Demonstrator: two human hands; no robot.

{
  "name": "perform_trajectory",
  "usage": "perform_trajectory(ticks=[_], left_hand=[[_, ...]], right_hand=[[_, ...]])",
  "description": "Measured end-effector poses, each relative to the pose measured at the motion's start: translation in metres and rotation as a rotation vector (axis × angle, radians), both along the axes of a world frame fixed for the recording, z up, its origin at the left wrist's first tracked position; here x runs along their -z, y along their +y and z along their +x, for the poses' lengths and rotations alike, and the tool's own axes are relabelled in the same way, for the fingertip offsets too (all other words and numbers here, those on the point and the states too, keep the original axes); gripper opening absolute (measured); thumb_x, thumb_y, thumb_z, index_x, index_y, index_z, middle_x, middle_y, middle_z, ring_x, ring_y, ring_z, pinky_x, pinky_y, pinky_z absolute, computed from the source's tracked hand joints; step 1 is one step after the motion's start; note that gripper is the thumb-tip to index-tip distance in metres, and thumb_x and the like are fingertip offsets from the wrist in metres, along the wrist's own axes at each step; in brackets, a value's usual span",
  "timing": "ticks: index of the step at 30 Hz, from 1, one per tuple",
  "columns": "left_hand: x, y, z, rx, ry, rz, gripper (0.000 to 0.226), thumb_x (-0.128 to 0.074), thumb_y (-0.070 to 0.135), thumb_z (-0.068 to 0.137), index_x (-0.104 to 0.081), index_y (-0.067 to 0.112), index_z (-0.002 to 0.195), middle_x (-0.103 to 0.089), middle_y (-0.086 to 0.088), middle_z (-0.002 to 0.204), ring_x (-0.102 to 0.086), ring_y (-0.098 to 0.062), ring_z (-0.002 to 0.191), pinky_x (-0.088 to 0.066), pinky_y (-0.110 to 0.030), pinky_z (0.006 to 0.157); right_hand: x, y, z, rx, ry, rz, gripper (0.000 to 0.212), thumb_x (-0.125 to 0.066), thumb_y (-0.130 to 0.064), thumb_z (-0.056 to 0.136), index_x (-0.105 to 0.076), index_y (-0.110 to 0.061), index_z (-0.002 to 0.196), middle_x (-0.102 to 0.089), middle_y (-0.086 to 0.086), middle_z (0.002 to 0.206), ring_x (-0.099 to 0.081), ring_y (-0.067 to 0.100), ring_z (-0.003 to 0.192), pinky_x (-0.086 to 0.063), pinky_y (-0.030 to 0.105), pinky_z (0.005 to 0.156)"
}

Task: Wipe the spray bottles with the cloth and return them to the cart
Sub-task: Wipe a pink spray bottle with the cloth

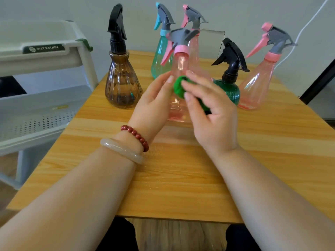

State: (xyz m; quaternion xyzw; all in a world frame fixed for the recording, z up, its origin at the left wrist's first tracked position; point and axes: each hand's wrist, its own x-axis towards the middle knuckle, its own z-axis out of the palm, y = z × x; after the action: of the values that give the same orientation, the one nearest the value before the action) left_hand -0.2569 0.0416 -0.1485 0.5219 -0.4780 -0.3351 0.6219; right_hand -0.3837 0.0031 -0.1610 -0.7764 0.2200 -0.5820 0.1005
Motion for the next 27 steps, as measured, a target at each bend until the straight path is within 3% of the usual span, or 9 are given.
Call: perform_trajectory(ticks=[3,5,11,15,18,22,24,26,27], left_hand=[[0.002,0.001,-0.01,0.049,-0.055,0.0,0.039,-0.044,0.044,0.101,-0.053,0.031,0.137,-0.062,0.019,0.126,-0.055,0.008,0.116,-0.047,-0.028,0.103],[0.001,0.003,-0.014,0.064,-0.01,-0.011,0.035,-0.044,0.041,0.102,-0.054,0.032,0.134,-0.062,0.02,0.125,-0.056,0.011,0.114,-0.046,-0.022,0.1],[-0.002,0.002,-0.001,-0.017,0.112,0.001,0.049,-0.047,0.053,0.088,-0.056,0.032,0.132,-0.067,0.009,0.122,-0.063,-0.009,0.114,-0.051,-0.042,0.1],[-0.005,0.007,-0.008,0.025,-0.071,-0.01,0.035,-0.044,0.039,0.102,-0.054,0.027,0.134,-0.064,0.02,0.114,-0.061,0.013,0.1,-0.051,-0.013,0.083],[-0.004,0.007,-0.02,0.07,-0.085,0.003,0.041,-0.045,0.04,0.101,-0.051,0.026,0.139,-0.062,0.017,0.125,-0.058,0.01,0.11,-0.051,-0.022,0.095],[0.001,0.0,-0.012,0.049,0.033,0.003,0.04,-0.045,0.049,0.093,-0.059,0.034,0.128,-0.068,0.01,0.12,-0.063,-0.016,0.114,-0.05,-0.047,0.101],[0.004,-0.003,-0.001,0.038,0.147,0.017,0.041,-0.048,0.05,0.09,-0.059,0.033,0.126,-0.068,0.008,0.118,-0.063,-0.015,0.113,-0.05,-0.041,0.1],[0.003,-0.003,0.005,0.023,0.108,0.014,0.041,-0.047,0.048,0.095,-0.057,0.029,0.131,-0.066,0.01,0.121,-0.061,-0.005,0.116,-0.048,-0.03,0.098],[0.003,-0.002,0.005,0.012,0.083,0.012,0.042,-0.045,0.049,0.096,-0.058,0.031,0.131,-0.067,0.009,0.121,-0.061,-0.006,0.116,-0.049,-0.034,0.099]], right_hand=[[-0.002,-0.004,-0.007,0.069,-0.141,0.217,0.028,-0.056,-0.012,0.098,-0.064,-0.011,0.125,-0.059,-0.001,0.133,-0.053,0.009,0.129,-0.04,0.03,0.112],[-0.001,-0.004,-0.012,0.041,-0.13,0.189,0.028,-0.059,-0.01,0.097,-0.064,-0.009,0.124,-0.06,0.001,0.131,-0.054,0.011,0.128,-0.042,0.034,0.111],[-0.001,0.003,-0.006,-0.179,0.042,-0.048,0.016,-0.067,0.003,0.088,-0.073,0.0,0.103,-0.069,0.012,0.115,-0.065,0.021,0.114,-0.046,0.033,0.104],[-0.002,-0.004,-0.006,-0.038,-0.1,0.17,0.025,-0.064,-0.006,0.093,-0.067,-0.008,0.118,-0.065,0.006,0.125,-0.06,0.013,0.122,-0.044,0.029,0.108],[-0.005,-0.009,-0.014,-0.015,-0.222,0.313,0.029,-0.06,-0.009,0.095,-0.062,-0.013,0.124,-0.063,0.004,0.13,-0.056,0.01,0.126,-0.043,0.027,0.108],[-0.004,-0.002,-0.016,-0.13,-0.072,0.111,0.021,-0.063,0.001,0.091,-0.069,-0.002,0.111,-0.067,0.012,0.12,-0.063,0.02,0.118,-0.048,0.04,0.104],[-0.001,0.005,-0.009,-0.215,0.029,-0.012,0.017,-0.064,0.006,0.088,-0.073,0.0,0.102,-0.069,0.014,0.113,-0.066,0.024,0.112,-0.049,0.041,0.102],[0.001,0.006,-0.003,-0.21,0.074,-0.049,0.017,-0.064,0.005,0.09,-0.073,0.001,0.103,-0.069,0.015,0.116,-0.064,0.023,0.115,-0.048,0.039,0.103],[0.001,0.004,-0.002,-0.169,0.051,-0.026,0.018,-0.063,0.002,0.091,-0.072,0.0,0.107,-0.068,0.013,0.119,-0.063,0.02,0.118,-0.047,0.035,0.104]])
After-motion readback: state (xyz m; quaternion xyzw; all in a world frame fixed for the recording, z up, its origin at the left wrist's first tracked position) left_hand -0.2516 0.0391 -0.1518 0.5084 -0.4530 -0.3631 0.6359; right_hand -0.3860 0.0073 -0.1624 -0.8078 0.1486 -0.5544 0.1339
